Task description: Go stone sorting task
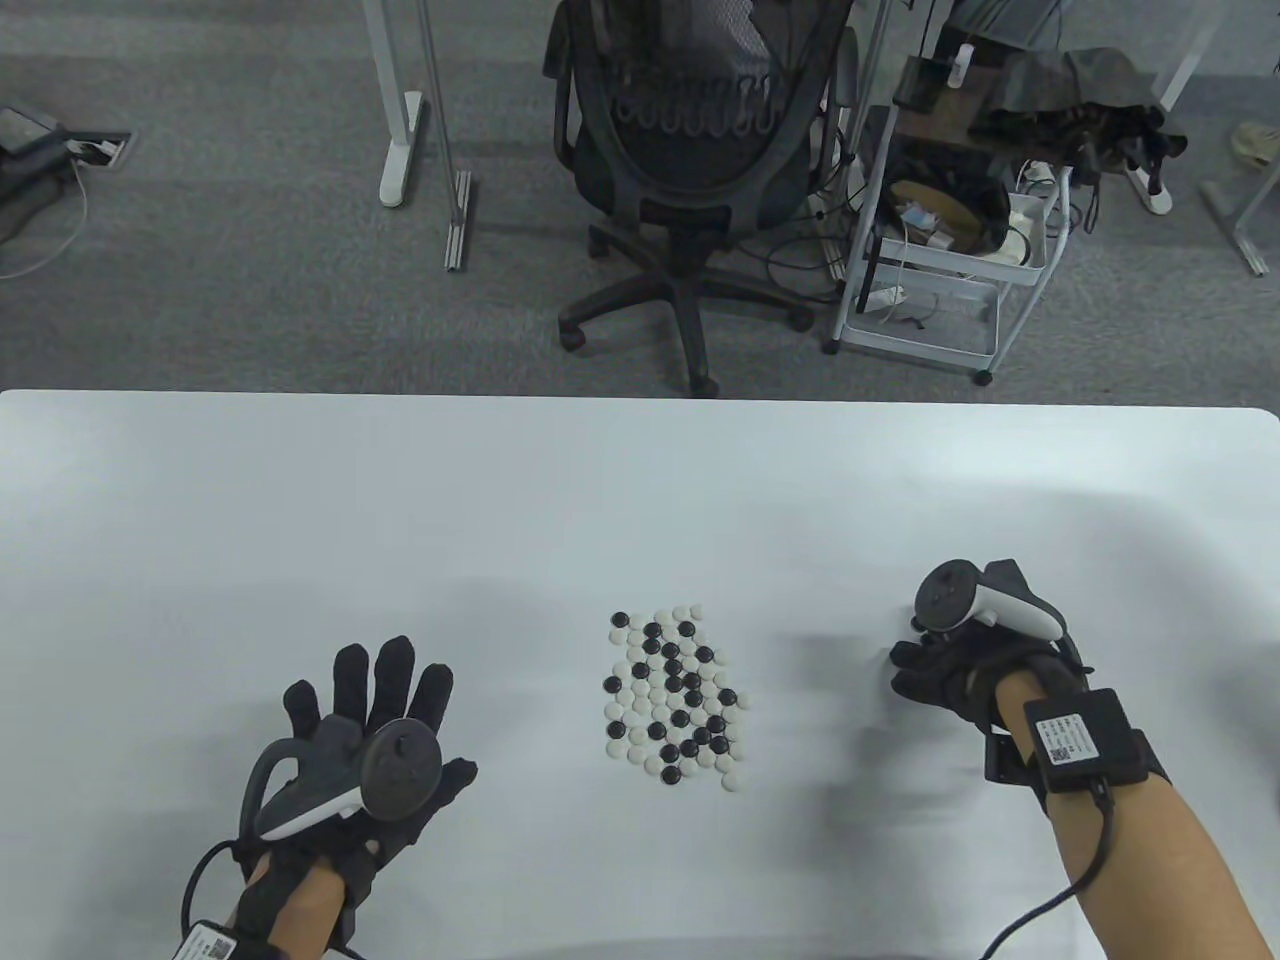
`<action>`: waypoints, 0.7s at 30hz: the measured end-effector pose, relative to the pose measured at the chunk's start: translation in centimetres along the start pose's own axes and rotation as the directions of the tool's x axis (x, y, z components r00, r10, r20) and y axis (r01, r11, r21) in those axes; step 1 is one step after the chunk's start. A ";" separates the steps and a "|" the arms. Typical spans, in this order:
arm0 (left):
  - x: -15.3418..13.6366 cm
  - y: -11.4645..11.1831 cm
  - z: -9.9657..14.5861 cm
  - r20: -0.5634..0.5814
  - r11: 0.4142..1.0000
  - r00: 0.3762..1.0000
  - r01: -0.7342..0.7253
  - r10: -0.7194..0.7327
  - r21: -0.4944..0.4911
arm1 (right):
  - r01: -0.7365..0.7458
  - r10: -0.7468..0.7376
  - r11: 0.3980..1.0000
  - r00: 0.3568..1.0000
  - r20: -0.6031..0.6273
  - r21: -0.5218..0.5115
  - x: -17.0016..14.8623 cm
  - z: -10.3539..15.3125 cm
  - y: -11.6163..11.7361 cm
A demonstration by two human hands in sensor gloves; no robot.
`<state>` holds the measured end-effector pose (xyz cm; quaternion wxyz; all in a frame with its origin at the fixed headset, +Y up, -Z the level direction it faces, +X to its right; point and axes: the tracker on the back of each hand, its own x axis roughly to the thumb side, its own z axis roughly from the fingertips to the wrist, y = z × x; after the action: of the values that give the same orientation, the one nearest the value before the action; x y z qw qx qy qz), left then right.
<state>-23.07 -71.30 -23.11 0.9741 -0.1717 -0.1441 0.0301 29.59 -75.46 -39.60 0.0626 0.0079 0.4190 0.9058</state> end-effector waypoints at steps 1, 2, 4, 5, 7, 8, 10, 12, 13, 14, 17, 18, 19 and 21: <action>0.0 0.0 0.0 0.000 1.000 1.000 -0.001 0.001 0.001 | 0.012 -0.012 1.000 1.000 -0.006 0.001 0.0 -0.2 -0.2; 0.0 0.0 0.0 -0.001 1.000 1.000 -0.001 0.001 0.001 | 0.026 -0.026 1.000 1.000 -0.013 -0.001 -0.1 -0.3 -0.5; -0.1 0.0 0.0 -0.001 1.000 1.000 -0.002 0.002 0.002 | 0.042 -0.042 0.999 0.999 -0.024 -0.001 -0.3 -0.5 -0.7; -0.1 0.0 0.0 0.000 1.000 1.000 -0.002 0.002 0.002 | 0.053 -0.053 0.999 0.998 -0.032 -0.003 -0.6 -0.6 -0.9; -0.1 0.1 0.0 0.000 1.000 1.000 -0.003 0.003 0.004 | 0.073 -0.073 0.997 0.997 -0.030 -0.001 -0.8 -0.6 -1.0; -0.1 0.0 0.0 0.002 1.000 1.000 -0.005 0.005 0.004 | 0.094 -0.094 0.996 0.996 -0.005 -0.004 -0.7 -0.4 -1.3; -0.1 0.0 0.0 0.002 1.000 1.000 -0.005 0.005 0.004 | 0.128 -0.126 0.991 0.991 0.044 -0.046 -0.4 0.2 -1.8; -0.1 0.0 0.0 0.003 1.000 1.000 -0.004 0.004 0.002 | 0.133 -0.128 0.989 0.988 0.081 -0.063 0.5 1.2 -2.5; -0.1 0.0 0.0 0.004 1.000 1.000 -0.003 0.003 0.000 | 0.130 -0.124 0.990 0.987 0.099 -0.058 1.0 1.7 -2.6; -0.1 0.0 0.0 0.004 1.000 1.000 -0.002 0.002 0.000 | 0.127 -0.120 0.991 0.985 0.121 -0.052 1.6 2.2 -2.7; 0.0 0.0 0.0 0.007 1.000 1.000 0.002 -0.002 0.000 | 0.028 -0.024 0.999 0.980 0.200 -0.016 4.7 3.8 -2.2; 0.0 0.0 -0.1 0.008 1.000 1.000 0.004 -0.004 -0.001 | -0.044 0.041 0.999 0.972 0.231 0.008 6.5 4.5 -1.4; 0.0 0.0 -0.1 0.008 1.000 1.000 0.005 -0.005 -0.001 | -0.083 0.075 0.996 0.966 0.249 0.022 7.4 4.8 -0.9; 0.0 0.0 0.0 0.008 1.000 1.000 0.006 -0.006 -0.001 | -0.190 0.168 0.981 0.937 0.305 0.041 10.2 5.4 0.9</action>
<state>-23.05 -71.30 -23.15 0.9735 -0.1716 -0.1486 0.0279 19.74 -70.69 -35.78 0.0426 0.1857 0.4336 0.8807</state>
